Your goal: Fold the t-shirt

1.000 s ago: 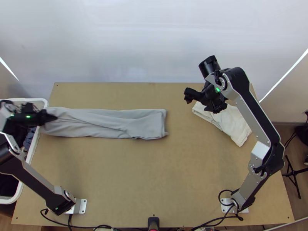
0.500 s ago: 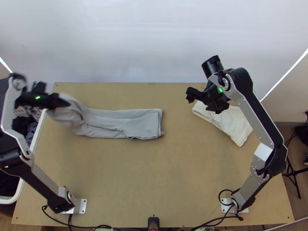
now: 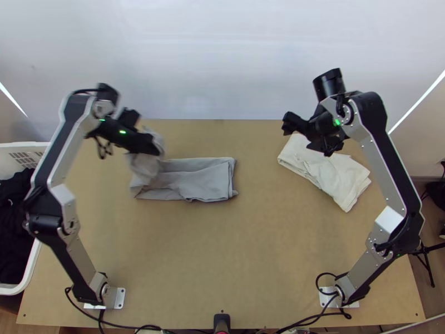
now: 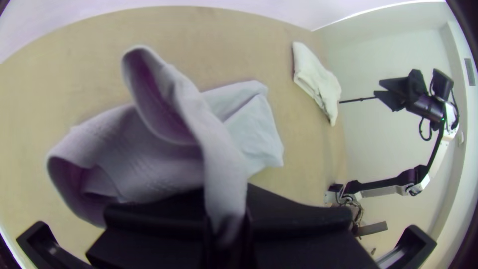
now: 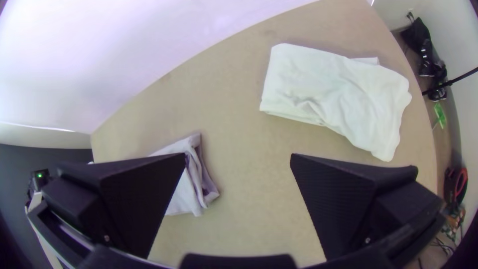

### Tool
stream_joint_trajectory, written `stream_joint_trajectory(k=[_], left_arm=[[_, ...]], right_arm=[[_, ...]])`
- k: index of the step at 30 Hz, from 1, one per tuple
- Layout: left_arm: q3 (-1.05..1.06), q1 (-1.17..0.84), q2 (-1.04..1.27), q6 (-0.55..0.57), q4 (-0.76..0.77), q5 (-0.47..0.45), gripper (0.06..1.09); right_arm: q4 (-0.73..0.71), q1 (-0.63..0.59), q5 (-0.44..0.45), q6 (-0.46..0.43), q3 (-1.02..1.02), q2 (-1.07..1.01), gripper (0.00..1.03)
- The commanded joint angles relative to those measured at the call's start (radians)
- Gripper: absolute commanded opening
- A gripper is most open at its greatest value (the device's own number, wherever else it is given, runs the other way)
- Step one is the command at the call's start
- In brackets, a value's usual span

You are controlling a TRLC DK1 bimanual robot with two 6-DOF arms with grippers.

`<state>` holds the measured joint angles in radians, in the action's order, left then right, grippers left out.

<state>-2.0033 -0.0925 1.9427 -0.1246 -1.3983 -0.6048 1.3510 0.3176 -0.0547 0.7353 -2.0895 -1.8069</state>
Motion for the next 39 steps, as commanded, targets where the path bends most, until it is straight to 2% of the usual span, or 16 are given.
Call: stream_joint_trajectory(k=[1, 9, 25, 26, 27, 28, 30, 32, 35, 39], left_arm=[[-0.018, -0.138, 0.081, 0.059, 0.036, 0.062, 0.09], [-0.026, -0.217, 0.171, 0.157, 0.125, 0.086, 0.09], [-0.135, -0.365, 0.277, 0.24, 0.157, 0.117, 0.09], [-0.144, -0.375, 0.286, 0.246, 0.17, 0.143, 0.22], [-0.164, -0.385, 0.297, 0.246, 0.168, 0.146, 0.56], [-0.198, -0.392, 0.311, 0.261, 0.163, 0.145, 1.01], [-0.287, -0.42, 0.325, 0.319, 0.153, 0.105, 1.04], [-0.331, -0.455, 0.295, 0.364, 0.248, 0.057, 1.04], [-0.331, -0.478, 0.231, 0.45, 0.409, 0.054, 1.04], [-0.304, -0.437, 0.208, 0.485, 0.435, 0.054, 1.04]], right_arm=[[-0.003, -0.041, -0.027, -0.001, -0.03, 0.015, 0.98], [-0.003, -0.057, -0.059, 0.001, -0.003, 0.041, 0.98], [-0.003, -0.057, -0.079, 0.001, 0.002, 0.06, 0.98], [-0.003, -0.057, -0.08, 0.001, 0.003, 0.058, 0.98], [-0.003, -0.057, -0.08, 0.003, 0.003, 0.06, 0.98], [-0.003, -0.055, -0.082, 0.003, 0.005, 0.06, 0.98], [-0.003, -0.054, -0.083, 0.003, 0.022, 0.06, 0.98], [-0.006, -0.051, -0.099, 0.001, 0.055, 0.058, 0.98], [-0.044, -0.041, -0.105, 0.004, 0.111, 0.057, 0.98], [-0.072, -0.012, -0.108, 0.006, 0.174, 0.037, 0.98]])
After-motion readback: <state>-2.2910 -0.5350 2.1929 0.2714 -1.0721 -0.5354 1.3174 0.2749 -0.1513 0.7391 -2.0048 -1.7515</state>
